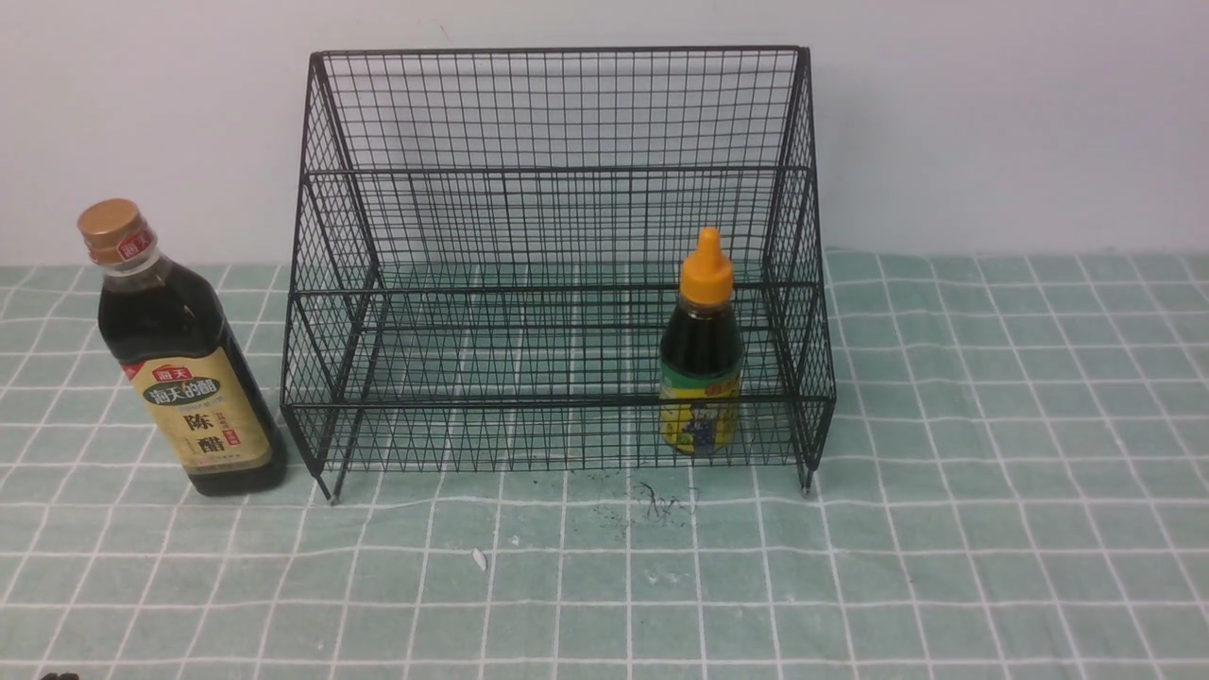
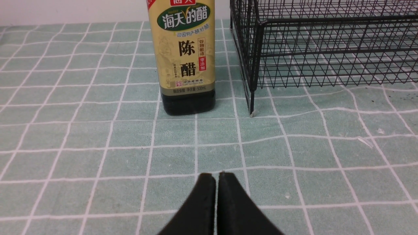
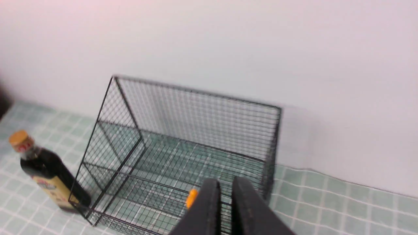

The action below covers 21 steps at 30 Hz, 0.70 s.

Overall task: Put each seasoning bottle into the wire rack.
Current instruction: Use the left arm to grab the condiment bottle closest to it

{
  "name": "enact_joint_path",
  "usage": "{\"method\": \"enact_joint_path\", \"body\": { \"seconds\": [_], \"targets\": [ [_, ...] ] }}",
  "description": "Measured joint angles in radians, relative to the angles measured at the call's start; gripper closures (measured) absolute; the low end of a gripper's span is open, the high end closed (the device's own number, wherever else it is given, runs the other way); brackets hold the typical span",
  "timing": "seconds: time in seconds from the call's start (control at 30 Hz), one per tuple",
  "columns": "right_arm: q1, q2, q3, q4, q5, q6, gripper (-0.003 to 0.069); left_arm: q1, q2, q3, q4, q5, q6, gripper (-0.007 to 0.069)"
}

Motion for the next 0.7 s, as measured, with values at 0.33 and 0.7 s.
{"method": "enact_joint_path", "body": {
  "seconds": [0.33, 0.7],
  "targets": [
    [0.0, -0.638, 0.898, -0.008, -0.656, 0.054, 0.0671, 0.0, 0.0, 0.0, 0.0, 0.0, 0.0, 0.0631],
    [0.0, -0.721, 1.254, 0.056, -0.795, 0.201, 0.0671, 0.0, 0.0, 0.0, 0.0, 0.0, 0.0, 0.0631]
  ]
}}
